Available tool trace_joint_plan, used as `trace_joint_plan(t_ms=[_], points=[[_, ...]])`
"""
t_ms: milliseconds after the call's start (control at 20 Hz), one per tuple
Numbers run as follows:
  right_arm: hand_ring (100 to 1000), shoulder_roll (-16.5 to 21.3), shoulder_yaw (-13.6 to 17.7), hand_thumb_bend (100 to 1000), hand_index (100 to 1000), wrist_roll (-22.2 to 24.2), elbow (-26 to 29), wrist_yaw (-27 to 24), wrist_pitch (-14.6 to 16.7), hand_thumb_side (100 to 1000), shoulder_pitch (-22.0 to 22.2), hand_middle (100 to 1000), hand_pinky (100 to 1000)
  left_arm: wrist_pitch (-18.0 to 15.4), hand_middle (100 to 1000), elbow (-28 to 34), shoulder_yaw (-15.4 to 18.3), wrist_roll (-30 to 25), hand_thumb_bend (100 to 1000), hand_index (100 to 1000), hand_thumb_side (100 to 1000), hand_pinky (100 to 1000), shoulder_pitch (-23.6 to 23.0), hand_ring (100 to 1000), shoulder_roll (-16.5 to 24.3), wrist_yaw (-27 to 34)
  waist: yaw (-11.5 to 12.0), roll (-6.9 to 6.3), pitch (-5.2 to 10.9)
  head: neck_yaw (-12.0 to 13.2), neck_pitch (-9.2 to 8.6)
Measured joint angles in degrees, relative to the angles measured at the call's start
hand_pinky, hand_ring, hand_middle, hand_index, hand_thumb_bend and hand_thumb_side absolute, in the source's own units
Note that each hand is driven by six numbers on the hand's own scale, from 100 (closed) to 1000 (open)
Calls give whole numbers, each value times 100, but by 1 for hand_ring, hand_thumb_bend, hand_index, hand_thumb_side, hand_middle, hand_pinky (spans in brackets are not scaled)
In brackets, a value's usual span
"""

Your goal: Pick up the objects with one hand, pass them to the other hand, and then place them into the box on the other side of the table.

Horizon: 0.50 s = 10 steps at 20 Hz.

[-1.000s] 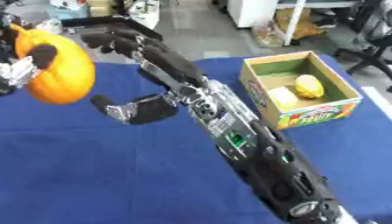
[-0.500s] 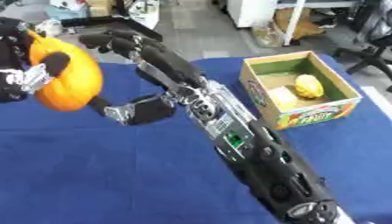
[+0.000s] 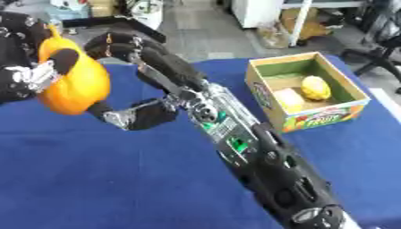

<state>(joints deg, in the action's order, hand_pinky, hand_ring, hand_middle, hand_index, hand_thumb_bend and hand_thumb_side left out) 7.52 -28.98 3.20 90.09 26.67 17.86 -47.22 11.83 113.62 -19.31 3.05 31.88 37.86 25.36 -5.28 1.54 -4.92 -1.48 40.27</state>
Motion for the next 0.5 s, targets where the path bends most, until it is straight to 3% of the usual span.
trace_joint_plan(t_ms=[200,500], points=[[774,11,0,165,494,-252,1,-70,-80,100,13,735,782,39,241,0,-2,40,350,357,132,243,-2,288,-2,-17,-3,0,0,-12,2],[770,19,3,160,464,-658,-4,-80,-151,100,36,717,782,75,258,0,-1,120,364,372,128,261,-44,302,-2,-20,-6,0,0,-21,4]])
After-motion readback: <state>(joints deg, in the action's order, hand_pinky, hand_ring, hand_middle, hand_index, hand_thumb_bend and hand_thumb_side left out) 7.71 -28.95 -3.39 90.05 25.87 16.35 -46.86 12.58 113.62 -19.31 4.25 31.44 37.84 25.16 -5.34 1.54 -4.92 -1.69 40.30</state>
